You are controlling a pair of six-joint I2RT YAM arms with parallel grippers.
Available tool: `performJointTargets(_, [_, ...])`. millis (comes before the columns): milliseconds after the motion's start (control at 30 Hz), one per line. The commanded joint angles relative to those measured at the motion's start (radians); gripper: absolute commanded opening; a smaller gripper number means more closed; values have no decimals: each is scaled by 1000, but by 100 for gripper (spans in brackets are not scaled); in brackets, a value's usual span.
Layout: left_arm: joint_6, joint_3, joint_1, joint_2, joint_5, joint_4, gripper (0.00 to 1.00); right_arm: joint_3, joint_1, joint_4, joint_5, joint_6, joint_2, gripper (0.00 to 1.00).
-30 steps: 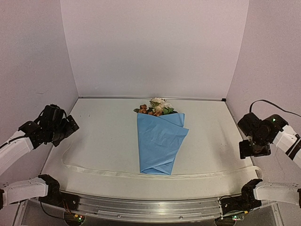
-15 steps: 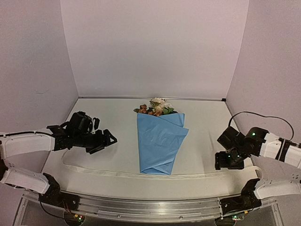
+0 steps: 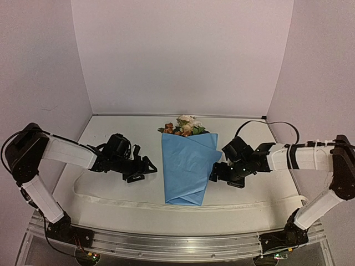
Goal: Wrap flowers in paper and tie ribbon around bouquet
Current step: Pick up the folded bouquet from the center of the board.
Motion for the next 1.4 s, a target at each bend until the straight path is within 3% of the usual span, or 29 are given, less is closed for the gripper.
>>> performJointTargets(0, [42, 112, -5, 93, 80, 69, 79, 84, 1, 110, -38, 21, 77, 88])
performJointTargets(300, [42, 211, -4, 228, 130, 70, 77, 84, -46, 301, -125, 72, 218, 85])
performJointTargets(467, [-11, 204, -5, 265, 163, 136, 77, 56, -60, 432, -166, 126, 274, 79])
performJointTargets(667, [-78, 185, -6, 293, 202, 219, 72, 37, -62, 475, -161, 158, 290, 70])
performJointTargets(767, [-112, 174, -7, 302, 218, 256, 66, 41, -62, 492, -171, 179, 302, 58])
performJointTargets(1000, [-134, 201, -9, 306, 253, 218, 49, 65, -67, 483, -194, 236, 306, 15])
performJointTargets(1167, [-135, 221, -9, 288, 258, 149, 39, 101, -68, 411, -208, 265, 293, 1])
performJointTargets(1233, [-135, 223, -9, 275, 259, 122, 37, 117, -68, 368, -215, 289, 284, 0])
performJointTargets(1367, [-133, 206, -10, 221, 226, 69, 44, 136, -67, 297, -226, 349, 260, 0])
